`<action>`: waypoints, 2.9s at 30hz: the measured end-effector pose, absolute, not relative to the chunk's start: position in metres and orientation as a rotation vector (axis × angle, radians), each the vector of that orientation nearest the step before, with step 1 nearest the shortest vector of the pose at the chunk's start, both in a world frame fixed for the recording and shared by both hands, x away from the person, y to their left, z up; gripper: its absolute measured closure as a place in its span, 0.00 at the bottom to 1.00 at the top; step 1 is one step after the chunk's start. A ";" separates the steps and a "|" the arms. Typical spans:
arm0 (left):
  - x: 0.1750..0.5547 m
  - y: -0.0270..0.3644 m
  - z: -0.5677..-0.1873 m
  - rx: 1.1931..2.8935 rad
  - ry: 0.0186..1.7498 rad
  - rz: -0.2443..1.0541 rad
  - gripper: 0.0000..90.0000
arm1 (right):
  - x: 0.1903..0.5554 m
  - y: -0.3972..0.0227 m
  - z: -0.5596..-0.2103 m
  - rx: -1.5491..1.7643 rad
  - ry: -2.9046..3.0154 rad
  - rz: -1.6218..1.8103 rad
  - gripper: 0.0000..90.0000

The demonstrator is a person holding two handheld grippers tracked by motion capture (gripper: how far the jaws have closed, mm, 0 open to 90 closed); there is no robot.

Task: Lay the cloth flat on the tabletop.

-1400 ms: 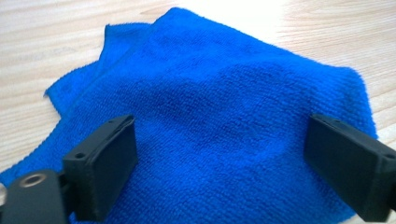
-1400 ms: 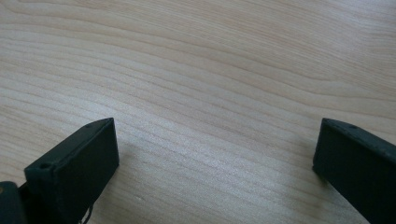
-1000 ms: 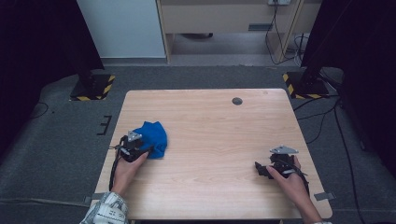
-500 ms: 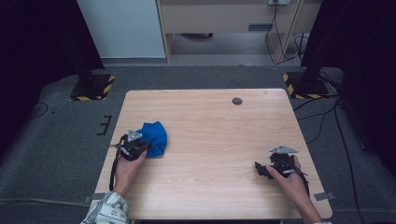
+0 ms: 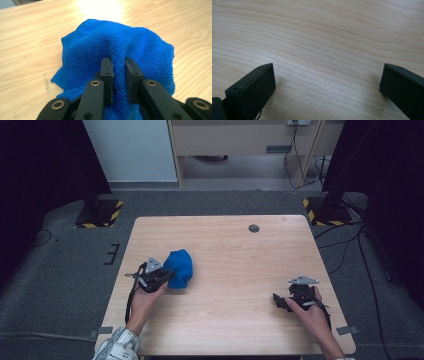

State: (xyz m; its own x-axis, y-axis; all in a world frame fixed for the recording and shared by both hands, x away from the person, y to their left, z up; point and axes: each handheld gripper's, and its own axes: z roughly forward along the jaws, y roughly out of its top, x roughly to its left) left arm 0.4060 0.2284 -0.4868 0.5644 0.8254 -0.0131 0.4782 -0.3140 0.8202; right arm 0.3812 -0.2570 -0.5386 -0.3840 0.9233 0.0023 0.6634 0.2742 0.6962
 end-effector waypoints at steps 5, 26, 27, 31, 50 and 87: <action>0.405 0.214 -0.481 1.992 0.996 0.523 0.88 | 0.382 -0.256 -0.539 1.431 2.143 0.875 0.01; 0.407 0.122 -0.454 2.014 0.768 0.417 0.87 | 0.382 -0.256 -0.539 1.432 2.144 0.875 0.01; 0.405 0.116 -0.456 2.026 0.753 0.410 0.87 | 0.382 -0.256 -0.539 1.434 2.142 0.876 0.01; 0.401 0.103 -0.463 2.059 0.719 0.397 0.87 | 0.383 -0.256 -0.538 1.430 2.154 0.871 0.01; 0.388 0.092 -0.479 2.050 0.666 0.378 0.29 | 0.386 -0.248 -0.518 1.319 2.158 0.973 0.18; 0.430 0.146 -0.524 2.064 0.958 0.518 0.36 | 0.398 -0.177 -0.498 1.015 2.315 1.102 0.85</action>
State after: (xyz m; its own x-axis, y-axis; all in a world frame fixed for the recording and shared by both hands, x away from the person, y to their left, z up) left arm 0.4304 0.1456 -0.5238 0.6316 0.7745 0.0350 0.4536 -0.4058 0.7934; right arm 0.3983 -0.1772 -0.4976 -0.6663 0.7451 -0.0312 0.4454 0.4311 0.7847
